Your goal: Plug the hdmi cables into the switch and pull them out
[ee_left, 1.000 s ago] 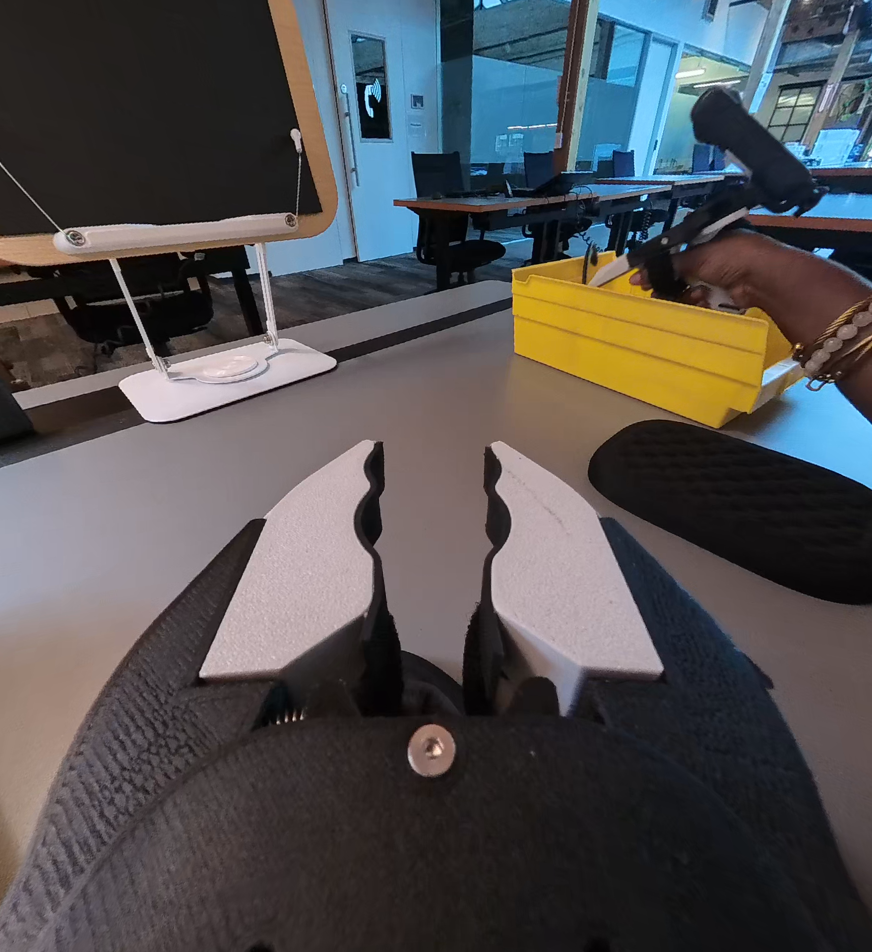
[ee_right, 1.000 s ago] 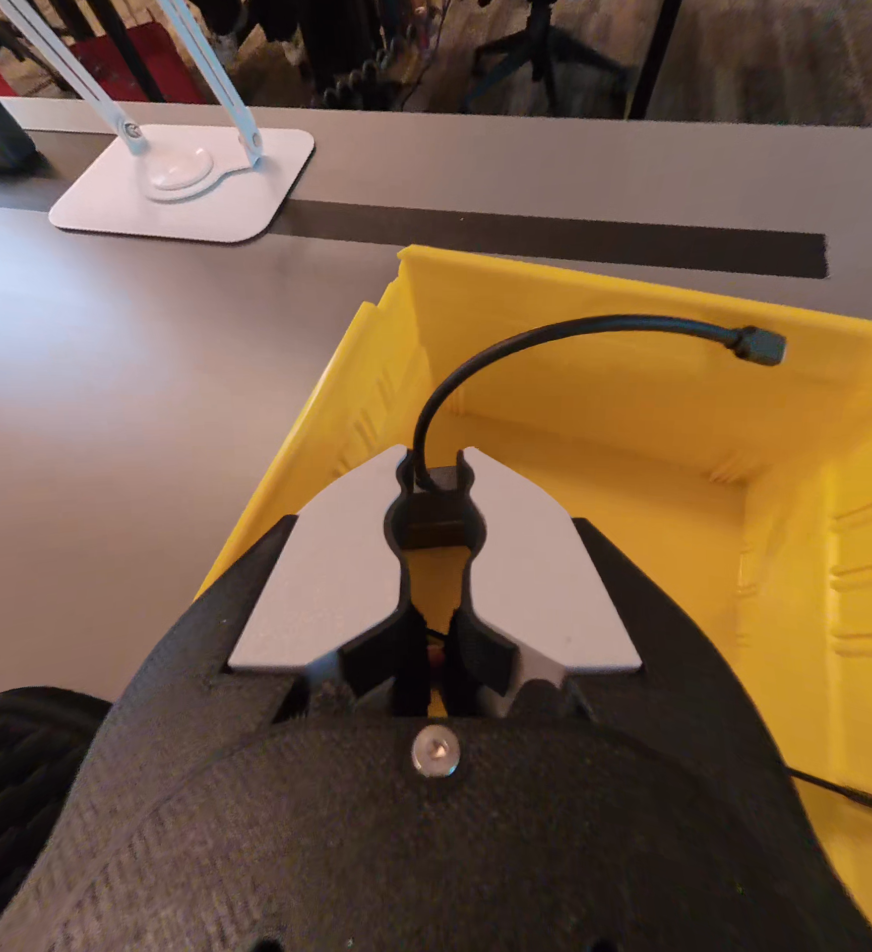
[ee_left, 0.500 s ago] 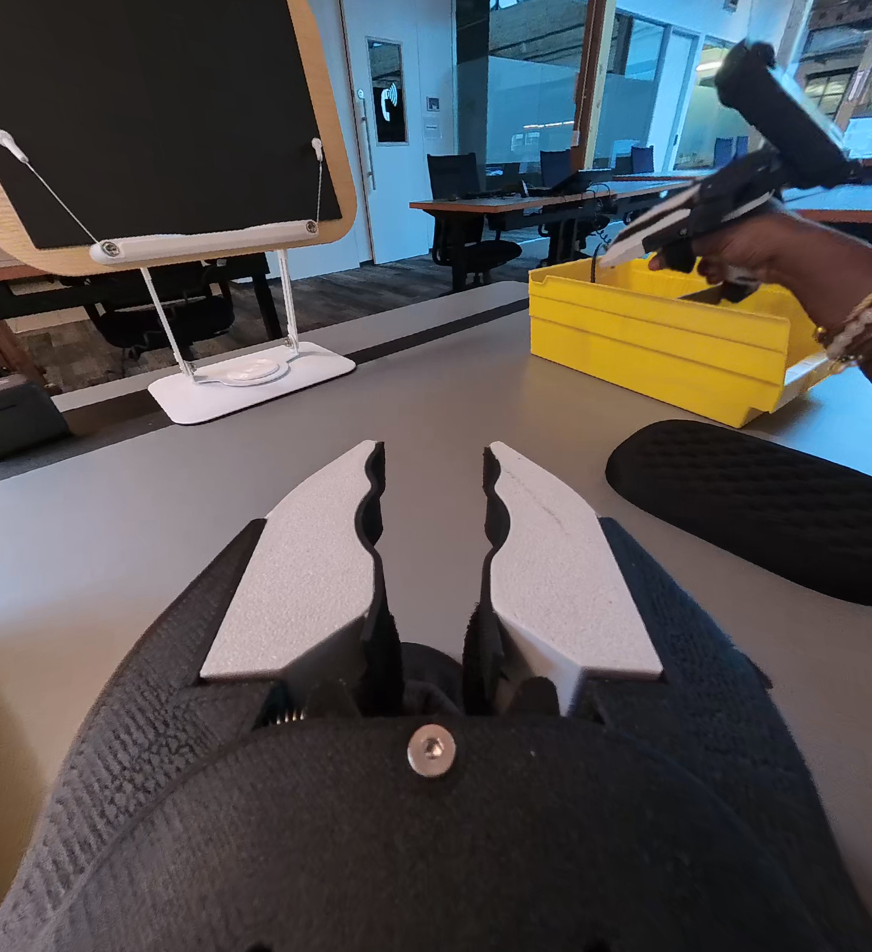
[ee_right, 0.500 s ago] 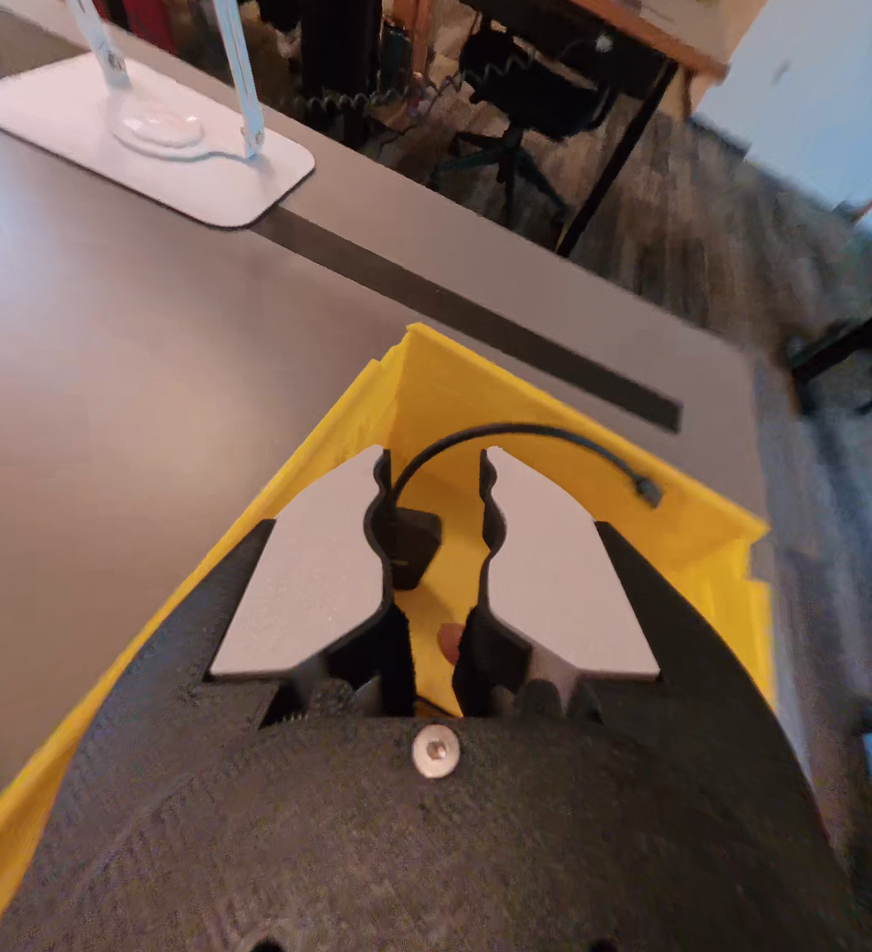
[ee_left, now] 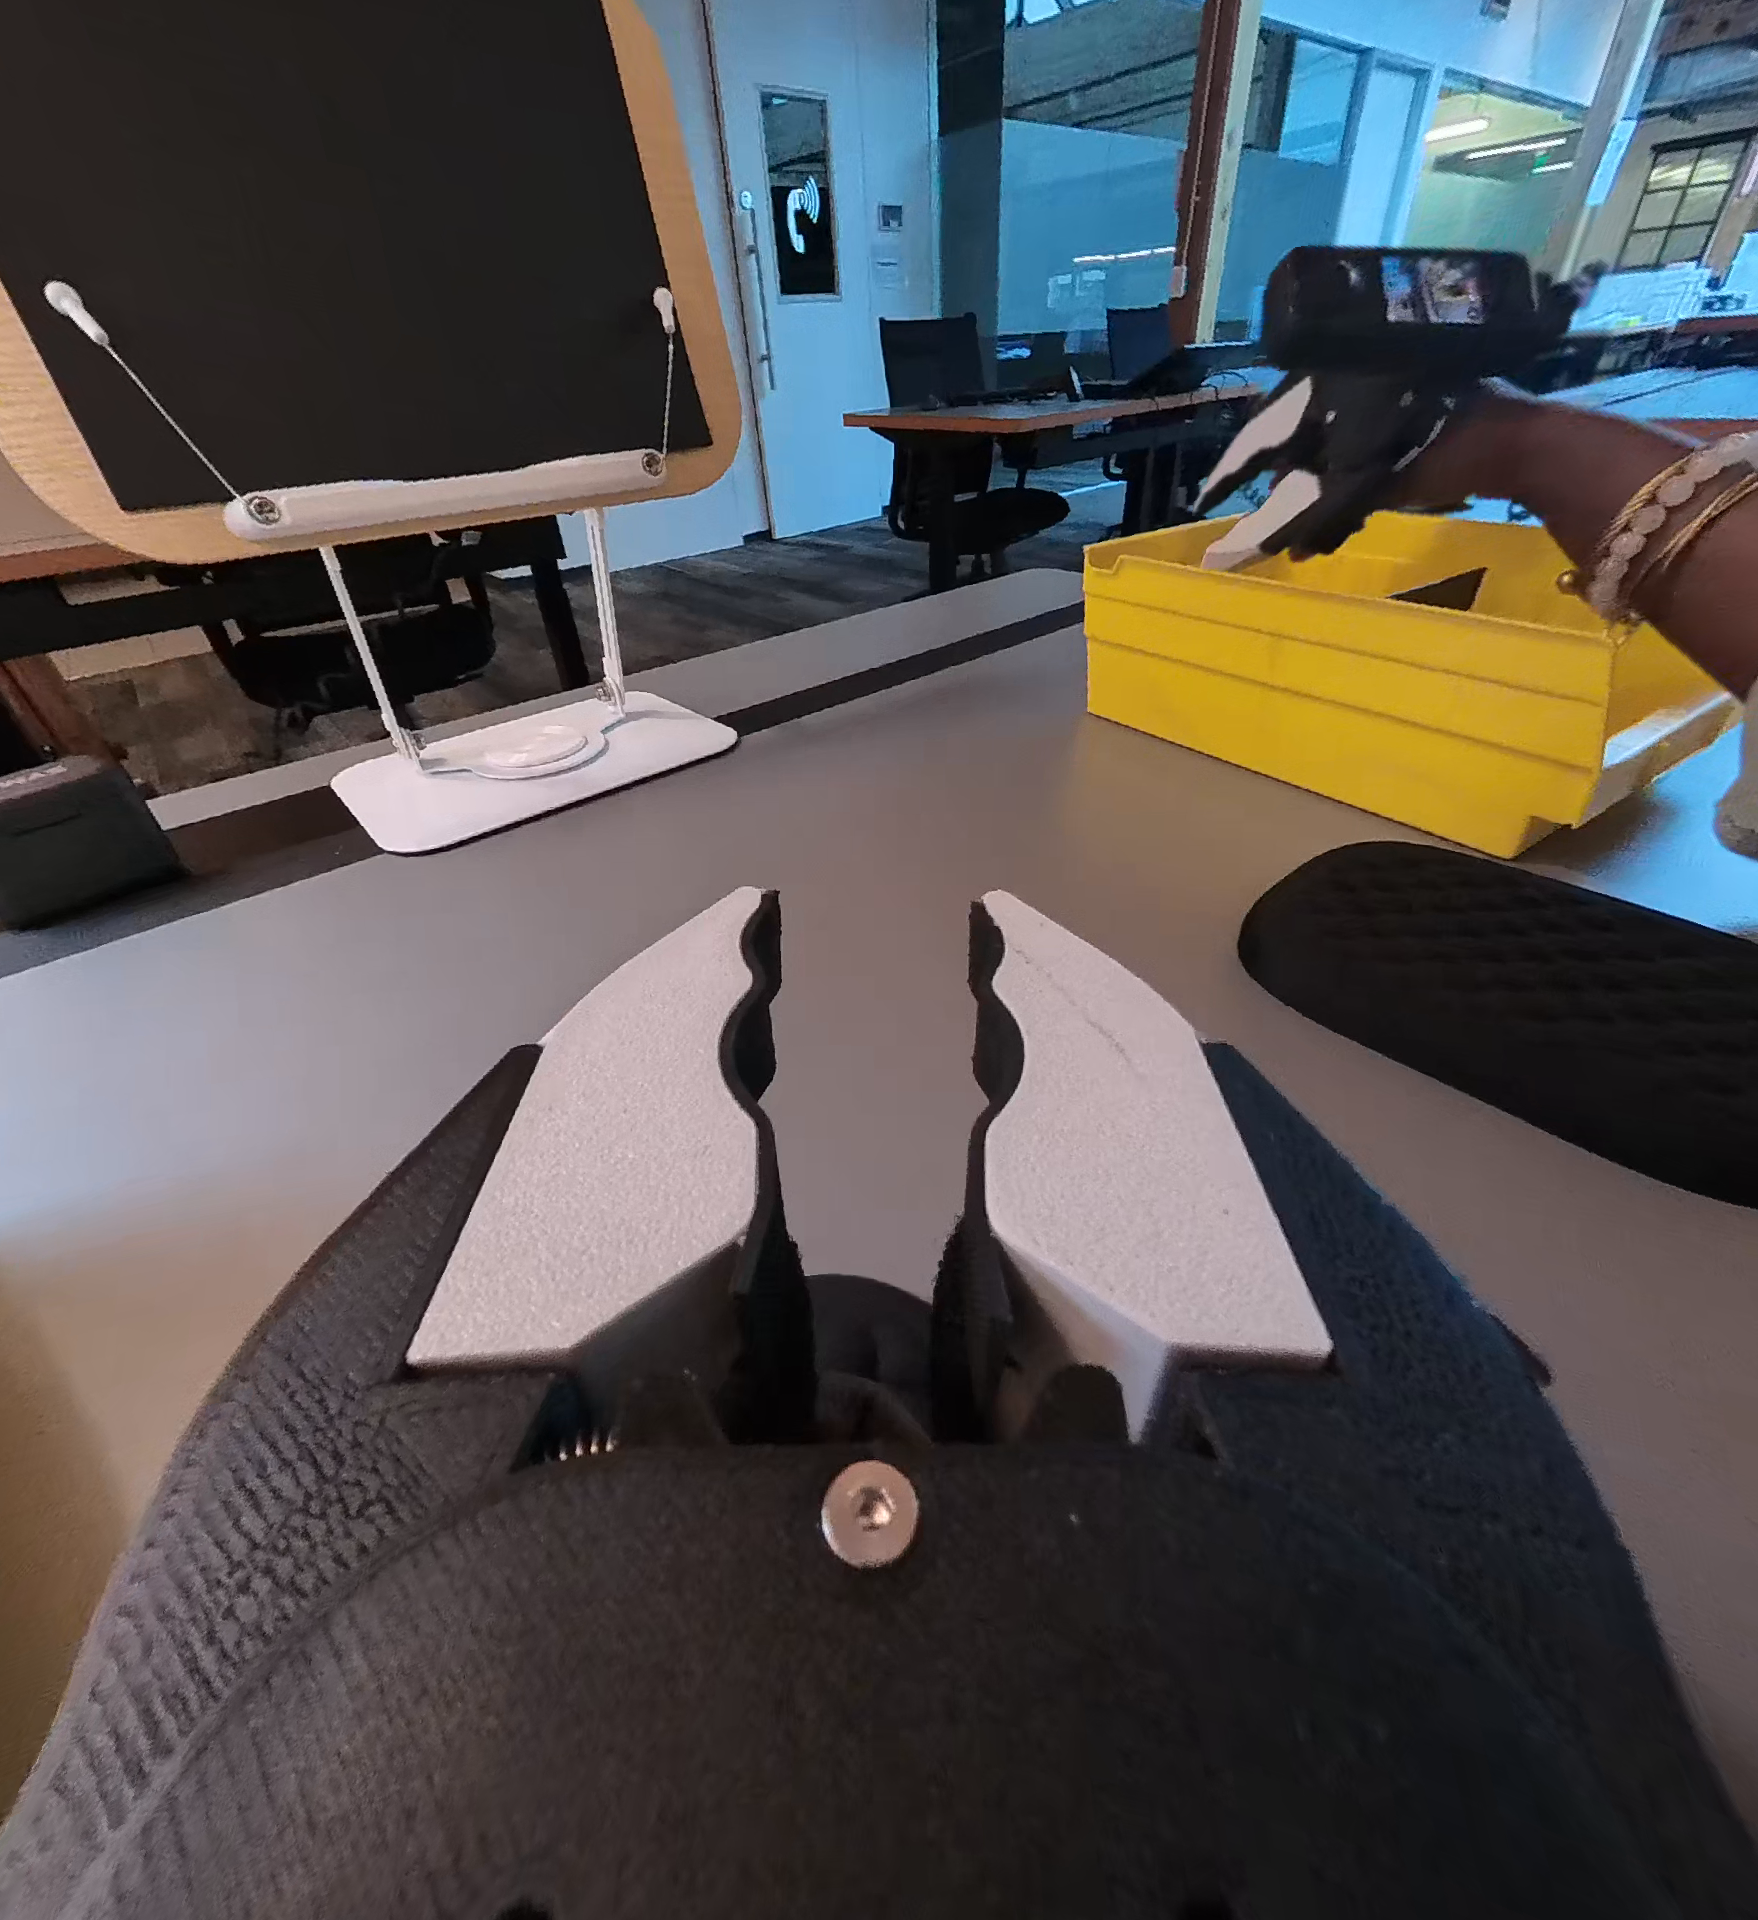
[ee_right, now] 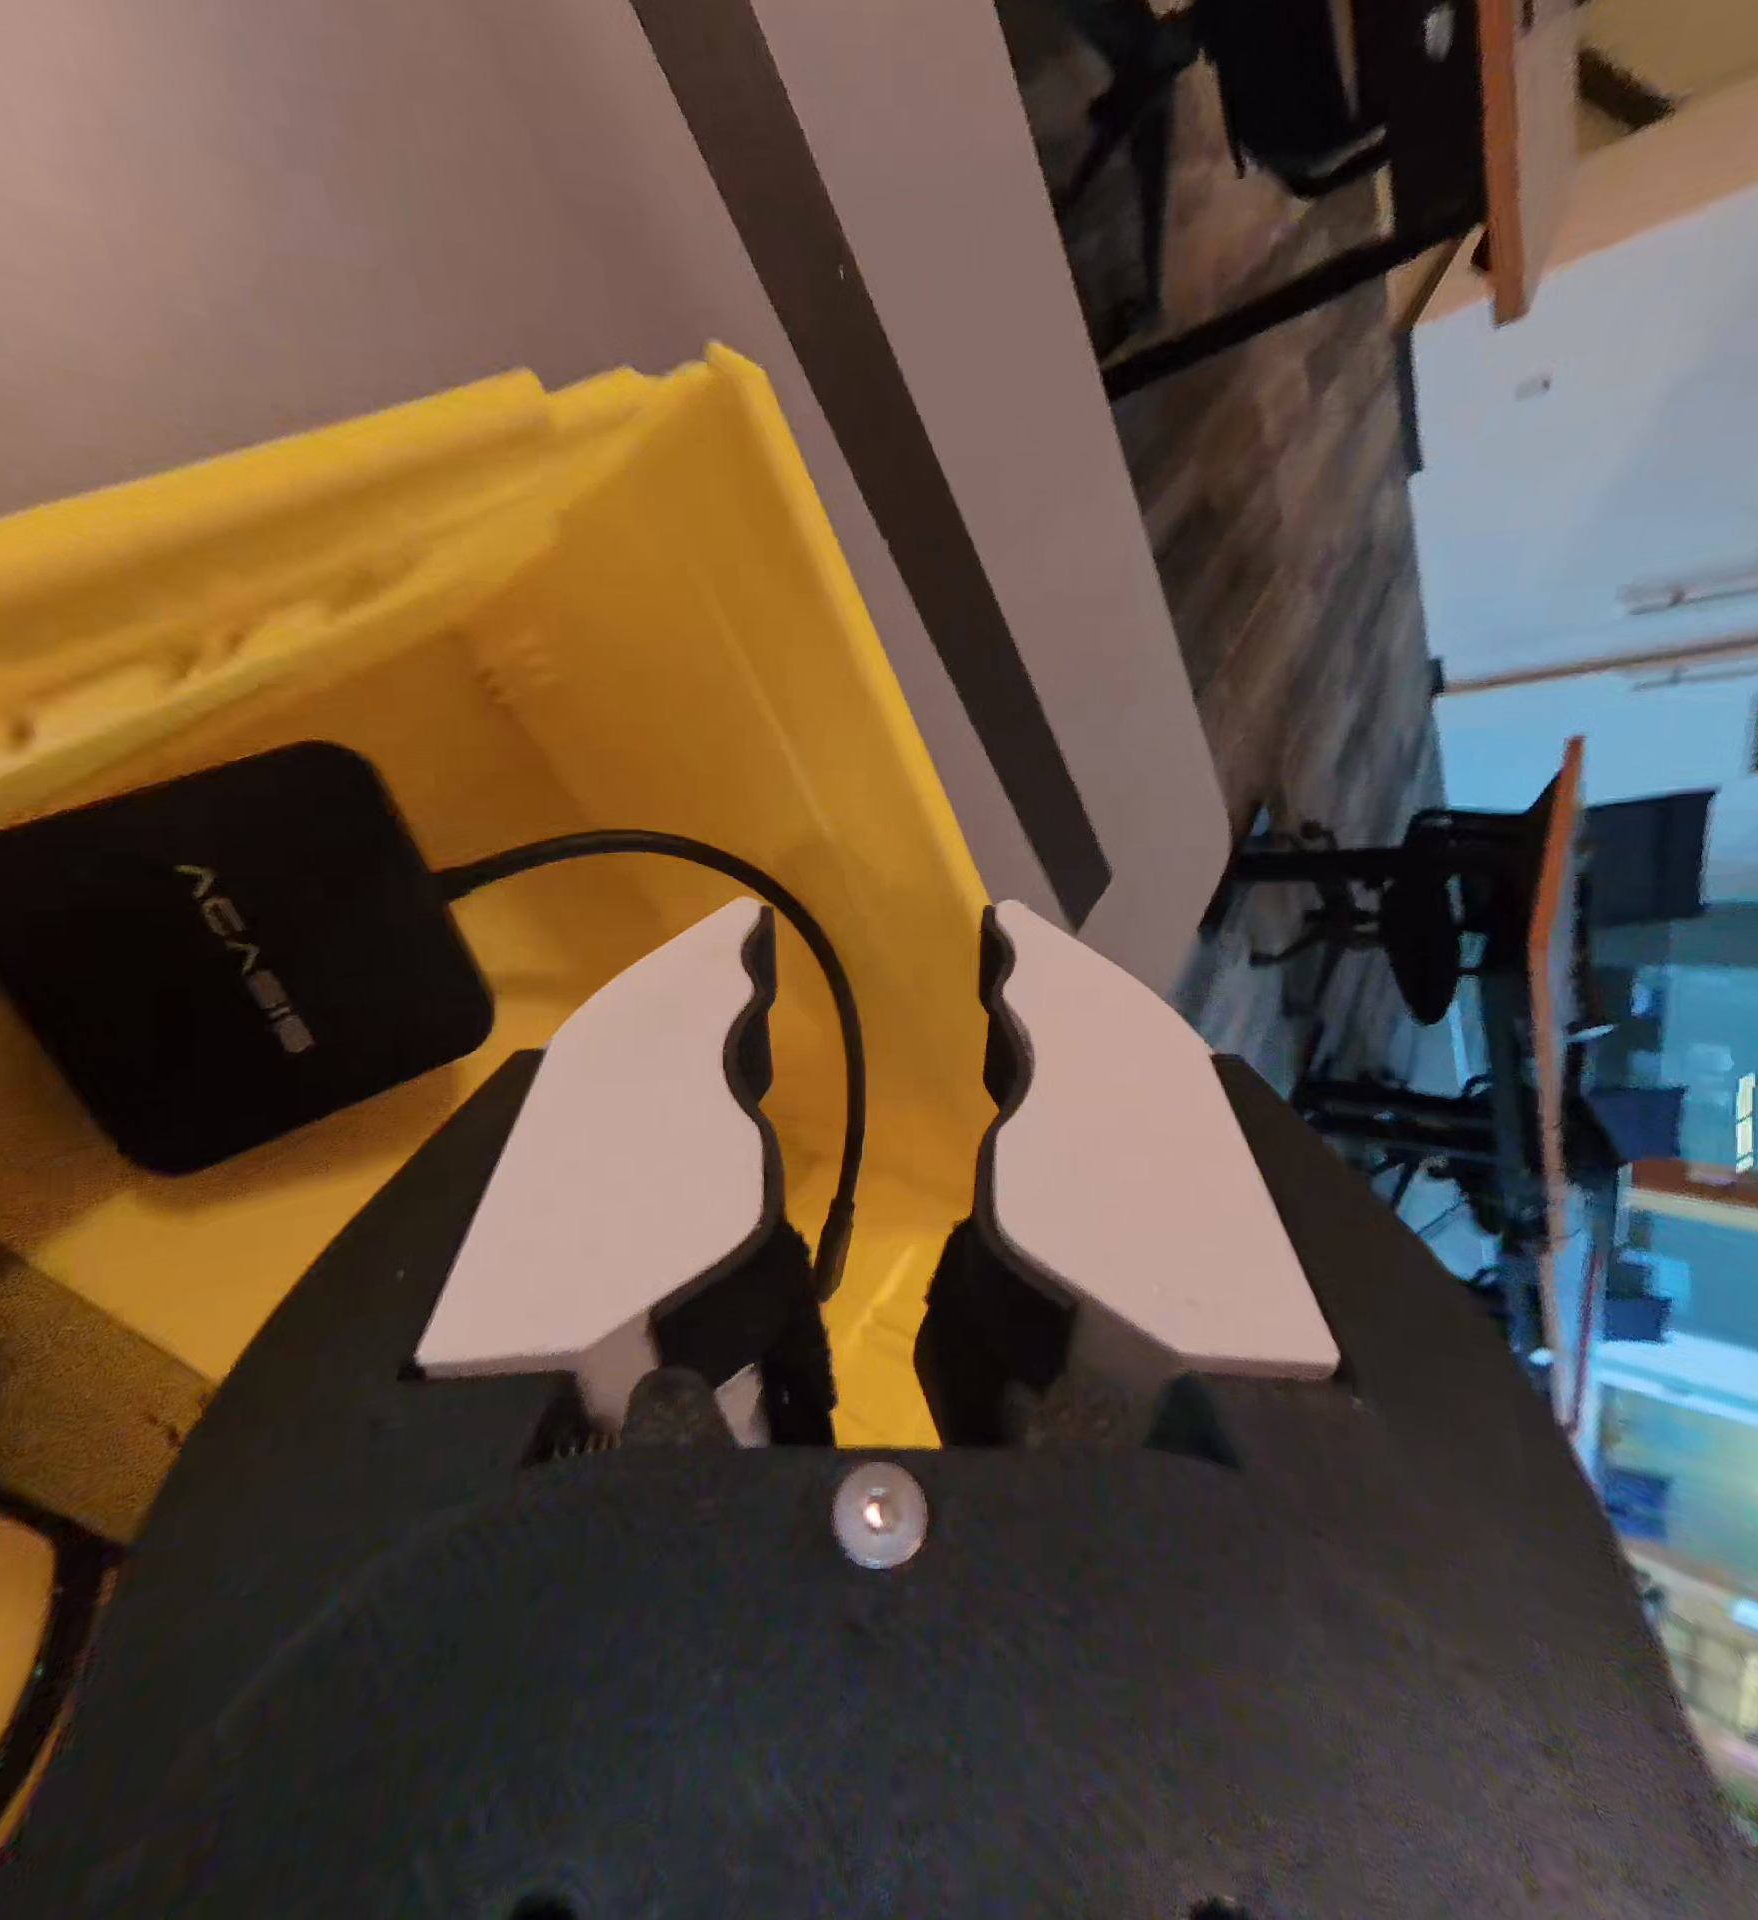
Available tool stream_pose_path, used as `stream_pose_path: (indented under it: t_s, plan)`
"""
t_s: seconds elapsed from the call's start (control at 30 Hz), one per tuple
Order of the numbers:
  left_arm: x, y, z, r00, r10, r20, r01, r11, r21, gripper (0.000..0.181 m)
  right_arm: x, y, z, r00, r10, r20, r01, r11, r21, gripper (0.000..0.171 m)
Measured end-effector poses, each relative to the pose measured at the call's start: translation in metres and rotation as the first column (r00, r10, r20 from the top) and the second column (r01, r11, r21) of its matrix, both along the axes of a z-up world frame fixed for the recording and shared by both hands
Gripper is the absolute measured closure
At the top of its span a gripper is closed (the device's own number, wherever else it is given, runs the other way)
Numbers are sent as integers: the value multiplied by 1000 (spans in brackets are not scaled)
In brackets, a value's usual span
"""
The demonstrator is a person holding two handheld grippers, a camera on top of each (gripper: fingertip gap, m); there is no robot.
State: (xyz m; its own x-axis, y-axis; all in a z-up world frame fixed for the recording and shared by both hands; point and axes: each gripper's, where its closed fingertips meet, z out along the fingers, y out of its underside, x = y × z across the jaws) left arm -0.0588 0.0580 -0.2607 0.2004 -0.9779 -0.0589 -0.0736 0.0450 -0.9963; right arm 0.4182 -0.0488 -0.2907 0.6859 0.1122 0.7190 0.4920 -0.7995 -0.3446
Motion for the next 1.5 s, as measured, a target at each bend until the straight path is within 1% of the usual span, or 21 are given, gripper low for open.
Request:
stream_pose_path:
  t_s: [0.07, 0.13, 0.17, 0.23, 0.27, 0.33, 0.37, 0.43, 0.5, 0.57, 0.67, 0.73, 0.8, 0.83, 0.87, 0.97, 1.03, 1.13, 1.3, 1.37, 1.5]
  plan:
    - [-3, 1, -1, 1000, 5, -6, -5, 1000, 4, 147, 3, -9, -18, 991, -80, -108, 74, 996, -59, 146]
    - [-6, 3, -2, 1000, 15, -9, -16, 1000, -1, 147, -5, -20, -38, 955, -153, -253, 120, 982, -143, 148]
    - [-7, 4, -2, 1000, 20, -9, -20, 1000, -7, 147, -5, -24, -40, 948, -183, -259, 148, 978, -146, 148]
    - [-10, 7, -2, 1000, 24, -15, -25, 999, -23, 147, -10, -28, -31, 948, -192, -255, 173, 980, -93, 149]
    - [-12, 9, -1, 999, 28, -18, -28, 999, -28, 147, -14, -26, -20, 948, -182, -261, 183, 983, -22, 148]
    - [-15, 12, 4, 999, 36, -15, -37, 999, -24, 147, -31, -20, 15, 949, -123, -290, 184, 964, 191, 143]
    - [-17, 13, 6, 999, 42, -14, -42, 999, -21, 147, -44, -16, 35, 947, -71, -312, 173, 934, 314, 136]
    - [-22, 17, 12, 998, 57, -15, -58, 998, -14, 147, -79, -12, 78, 932, 86, -353, 130, 828, 545, 124]
    - [-29, 22, 20, 997, 74, -13, -74, 997, -9, 147, -125, -15, 110, 892, 267, -364, 71, 713, 698, 118]
    - [-40, 31, 31, 995, 99, -6, -99, 995, -9, 147, -169, -23, 127, 847, 393, -357, 30, 636, 771, 117]
    - [-71, 58, 53, 983, 183, -6, -183, 983, -17, 141, -222, -36, 125, 807, 486, -335, -26, 597, 802, 117]
    - [-99, 90, 62, 957, 285, -54, -286, 958, -11, 127, -237, -45, 119, 821, 470, -323, -13, 582, 813, 117]
    - [-125, 124, 62, 924, 353, -145, -360, 933, -24, 103, -242, -51, 111, 835, 444, -324, 10, 576, 817, 119]
    - [-135, 139, 56, 911, 353, -213, -370, 928, -43, 95, -242, -54, 108, 838, 434, -331, 23, 577, 817, 120]
    - [-145, 155, 47, 894, 345, -285, -377, 924, -61, 92, -241, -56, 105, 838, 429, -337, 34, 575, 817, 120]
    - [-163, 196, 9, 838, 258, -481, -360, 924, -130, 90, -237, -57, 104, 831, 436, -347, 48, 564, 825, 122]
    - [-170, 217, -14, 798, 213, -564, -361, 918, -164, 90, -235, -58, 106, 831, 436, -345, 51, 558, 828, 123]
    - [-183, 242, -44, 700, 200, -685, -374, 920, -113, 87, -233, -61, 110, 843, 432, -319, 36, 546, 837, 124]
    - [-186, 260, -66, 602, 189, -775, -306, 952, -6, 76, -229, -64, 105, 847, 419, -327, 47, 554, 832, 128]
    - [-188, 265, -74, 538, 190, -822, -294, 955, 28, 73, -228, -64, 104, 846, 415, -334, 56, 555, 830, 129]
    - [-193, 271, -92, 425, 196, -884, -286, 955, 74, 74, -229, -62, 104, 859, 403, -315, 37, 564, 825, 130]
